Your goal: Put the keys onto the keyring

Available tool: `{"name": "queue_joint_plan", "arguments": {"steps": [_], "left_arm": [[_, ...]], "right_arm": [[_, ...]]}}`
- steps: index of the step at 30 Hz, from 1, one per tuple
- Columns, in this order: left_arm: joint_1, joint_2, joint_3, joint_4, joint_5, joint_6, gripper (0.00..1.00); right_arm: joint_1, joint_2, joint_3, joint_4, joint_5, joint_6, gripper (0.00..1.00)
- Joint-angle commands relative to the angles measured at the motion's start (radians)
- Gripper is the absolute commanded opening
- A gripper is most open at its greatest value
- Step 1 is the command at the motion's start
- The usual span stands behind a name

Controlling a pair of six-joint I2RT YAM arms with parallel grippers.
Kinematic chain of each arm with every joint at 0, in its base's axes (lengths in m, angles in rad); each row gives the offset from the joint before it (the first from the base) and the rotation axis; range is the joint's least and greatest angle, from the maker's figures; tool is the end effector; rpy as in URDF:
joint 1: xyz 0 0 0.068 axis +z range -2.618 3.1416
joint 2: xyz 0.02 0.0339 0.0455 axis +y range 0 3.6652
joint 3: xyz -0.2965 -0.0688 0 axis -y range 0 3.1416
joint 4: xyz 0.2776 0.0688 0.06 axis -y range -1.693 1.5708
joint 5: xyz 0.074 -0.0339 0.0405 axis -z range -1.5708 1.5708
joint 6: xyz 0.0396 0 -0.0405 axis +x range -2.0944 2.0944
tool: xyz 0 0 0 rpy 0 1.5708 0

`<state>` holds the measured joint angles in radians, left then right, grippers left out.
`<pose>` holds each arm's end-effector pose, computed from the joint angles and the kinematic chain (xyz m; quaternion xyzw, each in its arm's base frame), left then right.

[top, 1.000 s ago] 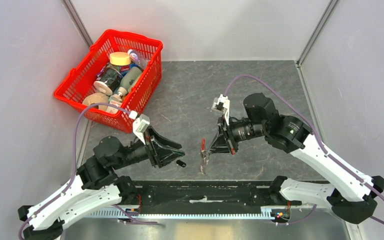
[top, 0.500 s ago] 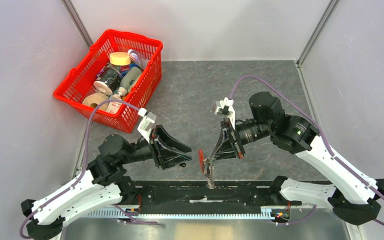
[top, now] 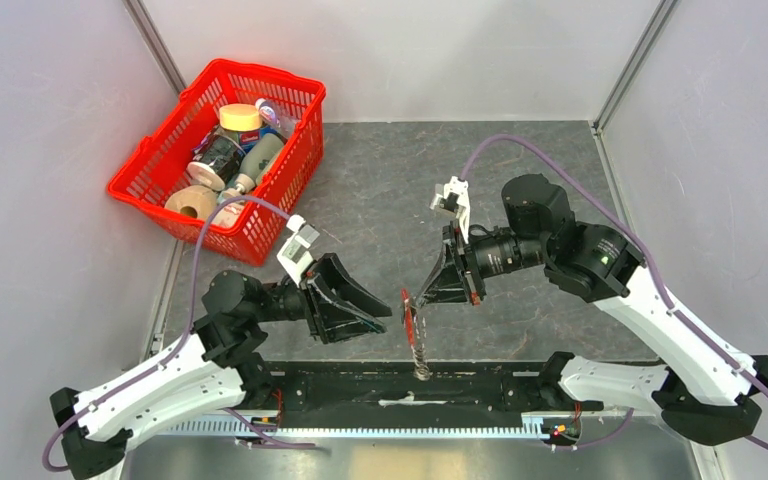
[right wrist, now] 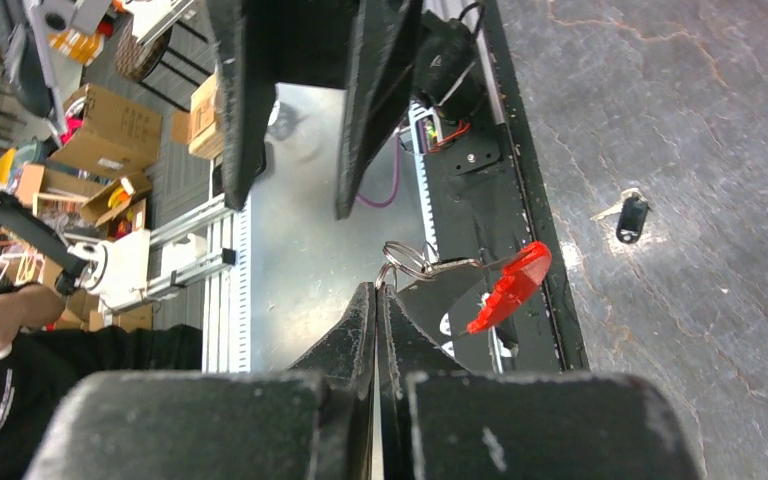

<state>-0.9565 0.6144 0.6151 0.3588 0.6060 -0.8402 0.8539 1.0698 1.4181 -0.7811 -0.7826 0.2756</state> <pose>0.0709 -0.1397 0.3821 0.2765 0.5282 -0.7197 0.3559 0.1174 0.1772 0.4819 -0.4190 0.6878 0.5380 0.2488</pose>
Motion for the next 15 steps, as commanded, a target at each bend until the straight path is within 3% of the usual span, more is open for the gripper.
{"name": "queue_joint_plan", "arguments": {"steps": [1,15], "left_arm": [[0.001,0.03,-0.014,0.182,0.078,-0.108,0.51],[0.001,0.123,-0.025,0.288,0.089,-0.141,0.51]], "right_arm": [[0.004,0.014,0.057,0.023,0.083,0.057,0.0],[0.004,-0.005,0.041,0.107,0.11,0.171,0.0]]}}
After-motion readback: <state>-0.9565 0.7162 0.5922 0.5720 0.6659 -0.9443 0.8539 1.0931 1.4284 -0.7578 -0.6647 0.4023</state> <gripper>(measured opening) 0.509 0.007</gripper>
